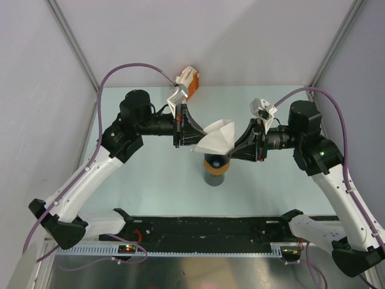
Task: Place the coffee filter in the dripper
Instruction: Adjust the coffee filter.
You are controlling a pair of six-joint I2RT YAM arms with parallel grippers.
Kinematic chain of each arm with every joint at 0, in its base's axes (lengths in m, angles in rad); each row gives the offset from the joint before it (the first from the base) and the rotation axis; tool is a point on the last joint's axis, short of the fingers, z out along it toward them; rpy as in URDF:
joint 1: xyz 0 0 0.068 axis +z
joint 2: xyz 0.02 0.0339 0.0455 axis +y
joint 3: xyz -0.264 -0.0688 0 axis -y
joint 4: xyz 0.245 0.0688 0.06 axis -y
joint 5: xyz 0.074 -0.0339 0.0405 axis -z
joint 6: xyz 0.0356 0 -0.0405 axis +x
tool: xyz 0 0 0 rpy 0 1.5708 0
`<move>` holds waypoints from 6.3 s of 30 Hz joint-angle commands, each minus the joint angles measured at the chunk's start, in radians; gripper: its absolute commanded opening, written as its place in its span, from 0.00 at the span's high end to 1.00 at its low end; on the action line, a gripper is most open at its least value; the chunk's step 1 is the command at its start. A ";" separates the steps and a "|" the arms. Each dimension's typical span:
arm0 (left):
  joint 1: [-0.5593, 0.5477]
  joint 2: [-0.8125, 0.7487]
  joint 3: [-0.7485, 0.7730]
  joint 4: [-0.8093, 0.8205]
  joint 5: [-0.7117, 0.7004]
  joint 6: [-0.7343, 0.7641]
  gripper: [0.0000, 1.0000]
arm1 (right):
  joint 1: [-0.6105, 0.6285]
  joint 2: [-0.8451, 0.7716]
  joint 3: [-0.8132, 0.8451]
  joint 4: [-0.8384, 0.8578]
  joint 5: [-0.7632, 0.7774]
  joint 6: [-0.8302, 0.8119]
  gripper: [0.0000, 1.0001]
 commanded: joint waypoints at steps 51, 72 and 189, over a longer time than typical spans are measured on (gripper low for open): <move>-0.037 -0.062 -0.082 0.096 0.111 -0.026 0.94 | 0.076 0.062 -0.003 0.135 -0.049 0.147 0.95; 0.030 -0.051 -0.098 0.207 -0.242 -0.466 1.00 | 0.081 -0.023 0.066 -0.066 0.681 -0.420 0.21; -0.091 -0.067 0.016 -0.081 -0.189 0.324 0.28 | 0.192 0.140 0.257 -0.315 0.238 -0.433 0.66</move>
